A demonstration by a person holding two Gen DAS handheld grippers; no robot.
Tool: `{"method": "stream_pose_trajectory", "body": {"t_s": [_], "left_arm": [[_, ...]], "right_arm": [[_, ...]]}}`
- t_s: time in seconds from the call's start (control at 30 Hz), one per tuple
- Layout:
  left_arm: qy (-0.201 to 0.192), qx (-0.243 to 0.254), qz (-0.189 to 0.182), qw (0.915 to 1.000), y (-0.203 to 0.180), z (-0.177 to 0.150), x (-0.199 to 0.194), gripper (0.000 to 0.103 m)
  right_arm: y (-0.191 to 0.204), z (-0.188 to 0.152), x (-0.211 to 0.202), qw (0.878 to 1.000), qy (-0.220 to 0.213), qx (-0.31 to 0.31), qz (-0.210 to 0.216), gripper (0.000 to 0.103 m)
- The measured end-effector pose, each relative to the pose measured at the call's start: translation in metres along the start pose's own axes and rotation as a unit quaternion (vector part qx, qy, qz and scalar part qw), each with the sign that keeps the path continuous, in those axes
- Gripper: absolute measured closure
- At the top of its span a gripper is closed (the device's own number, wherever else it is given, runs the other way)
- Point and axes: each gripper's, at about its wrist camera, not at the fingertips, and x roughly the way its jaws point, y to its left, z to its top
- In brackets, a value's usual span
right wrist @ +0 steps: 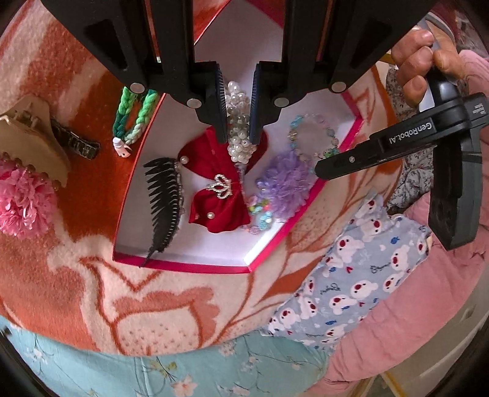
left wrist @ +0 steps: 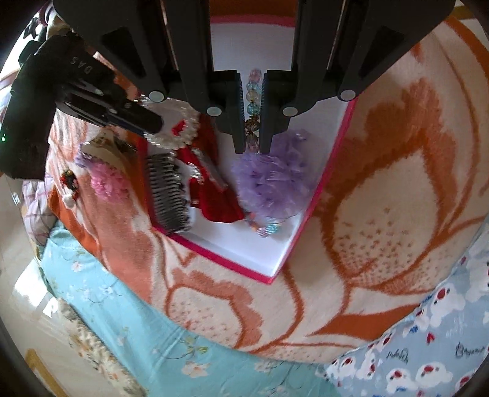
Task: Organize jewelry
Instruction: 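Lower the bead bracelet and pearl scrunchie into the white box and open both tools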
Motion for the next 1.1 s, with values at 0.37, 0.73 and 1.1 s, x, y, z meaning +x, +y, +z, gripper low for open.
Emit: {"method": "stream_pose_trajectory", "body": {"t_s": [0.37, 0.73, 1.1], "left_arm": [[0.008, -0.005, 0.036, 0.9993, 0.015, -0.001, 0.016, 0.096], [0.014, -0.002, 0.054, 0.9984, 0.014, 0.0, 0.019, 0.096], [0.024, -0.008, 0.061, 0.9978, 0.013, -0.006, 0.017, 0.085]], "right_arm": [[-0.02, 0.001, 0.018, 1.0, 0.014, 0.02, -0.008, 0.089], [-0.017, 0.001, 0.019, 0.999, 0.021, 0.025, -0.003, 0.085], [-0.017, -0.002, 0.006, 0.999, 0.013, 0.032, 0.004, 0.071]]}}
